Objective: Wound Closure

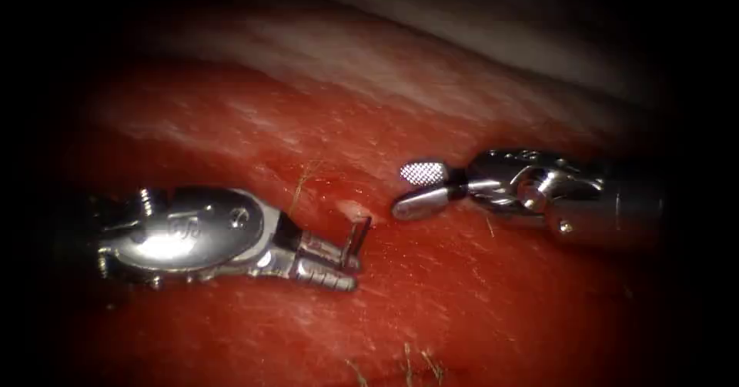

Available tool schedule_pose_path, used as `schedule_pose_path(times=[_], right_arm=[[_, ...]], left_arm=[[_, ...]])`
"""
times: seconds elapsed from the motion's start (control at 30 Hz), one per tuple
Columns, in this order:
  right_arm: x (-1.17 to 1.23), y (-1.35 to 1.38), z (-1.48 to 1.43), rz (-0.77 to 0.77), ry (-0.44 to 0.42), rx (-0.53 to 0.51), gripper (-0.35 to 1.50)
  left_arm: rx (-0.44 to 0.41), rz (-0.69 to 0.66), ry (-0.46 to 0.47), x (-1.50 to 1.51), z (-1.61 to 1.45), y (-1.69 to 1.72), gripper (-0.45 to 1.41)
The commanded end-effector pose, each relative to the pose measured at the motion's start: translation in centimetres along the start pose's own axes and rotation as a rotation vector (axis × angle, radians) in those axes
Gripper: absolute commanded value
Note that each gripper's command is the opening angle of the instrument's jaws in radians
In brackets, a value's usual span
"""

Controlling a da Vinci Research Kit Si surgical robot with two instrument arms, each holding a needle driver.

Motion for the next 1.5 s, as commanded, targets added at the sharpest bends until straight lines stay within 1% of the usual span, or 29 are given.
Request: schedule_pose_path(times=[0.03, 0.17, 0.2, 0.23, 0.27, 0.33, 0.4, 0.47, 0.5, 0.53, 0.6, 0.63, 0.7, 0.77, 0.83, 0.9, 0.97, 1.07, 1.2, 1.5], right_arm=[[0.05, -0.03, 0.06, 0.026, 0.010, 0.009, 1.29], [0.08, -0.08, 0.04, 0.097, 0.015, 0.029, 1.28], [0.10, -0.09, 0.03, 0.112, 0.025, 0.035, 1.29], [0.14, -0.09, 0.02, 0.117, 0.044, 0.046, 1.35], [0.14, -0.10, 0.02, 0.124, 0.054, 0.053, 1.38], [0.13, -0.11, 0.01, 0.124, 0.050, 0.066, 1.38], [0.12, -0.13, 0.00, 0.110, 0.040, 0.089, 1.31], [0.11, -0.18, 0.00, 0.111, 0.049, 0.121, 1.26], [0.12, -0.21, -0.01, 0.114, 0.067, 0.136, 1.24], [0.14, -0.23, -0.01, 0.134, 0.073, 0.142, 1.21], [0.17, -0.27, -0.01, 0.179, 0.082, 0.154, 1.21], [0.19, -0.29, -0.02, 0.236, 0.091, 0.169, 1.18], [0.22, -0.31, -0.04, 0.311, 0.097, 0.173, 1.06], [0.24, -0.32, -0.04, 0.356, 0.101, 0.165, 1.04], [0.25, -0.31, -0.04, 0.406, 0.114, 0.153, 0.99], [0.25, -0.31, -0.03, 0.466, 0.122, 0.158, 0.98], [0.26, -0.31, -0.03, 0.575, 0.146, 0.192, 0.93], [0.28, -0.33, -0.02, 0.678, 0.166, 0.217, 0.91], [0.27, -0.37, 0.03, 0.733, 0.177, 0.227, 0.91], [0.29, -0.45, 0.20, 0.782, 0.188, 0.232, 0.89]], left_arm=[[0.042, 0.052, -0.002, -0.06, 0.06, -0.03, -0.35], [0.135, 0.151, -0.017, 0.00, -0.02, -0.11, -0.35], [0.153, 0.168, -0.021, 0.02, -0.04, -0.12, -0.35], [0.196, 0.203, -0.031, 0.07, -0.09, -0.16, -0.35], [0.211, 0.218, -0.035, 0.09, -0.10, -0.17, -0.35], [0.240, 0.244, -0.042, 0.12, -0.12, -0.19, -0.35], [0.277, 0.269, -0.050, 0.15, -0.14, -0.20, -0.35], [0.325, 0.289, -0.016, 0.20, -0.18, -0.23, -0.35], [0.365, 0.311, 0.017, 0.24, -0.20, -0.24, -0.35], [0.377, 0.318, 0.024, 0.26, -0.21, -0.25, -0.35], [0.397, 0.339, 0.029, 0.28, -0.21, -0.24, -0.35], [0.414, 0.356, 0.031, 0.28, -0.21, -0.24, -0.35], [0.426, 0.394, 0.025, 0.25, -0.17, -0.23, -0.35], [0.432, 0.432, 0.015, 0.20, -0.11, -0.22, -0.35], [0.438, 0.517, -0.002, 0.10, -0.01, -0.20, -0.35], [0.446, 0.551, -0.006, 0.04, 0.04, -0.21, -0.35], [0.448, 0.605, -0.018, -0.04, 0.07, -0.24, -0.35], [0.452, 0.619, -0.024, -0.09, 0.06, -0.28, -0.35], [0.475, 0.618, -0.031, -0.16, 0.09, -0.30, -0.35], [0.489, 0.613, -0.039, -0.17, 0.11, -0.30, -0.35]])
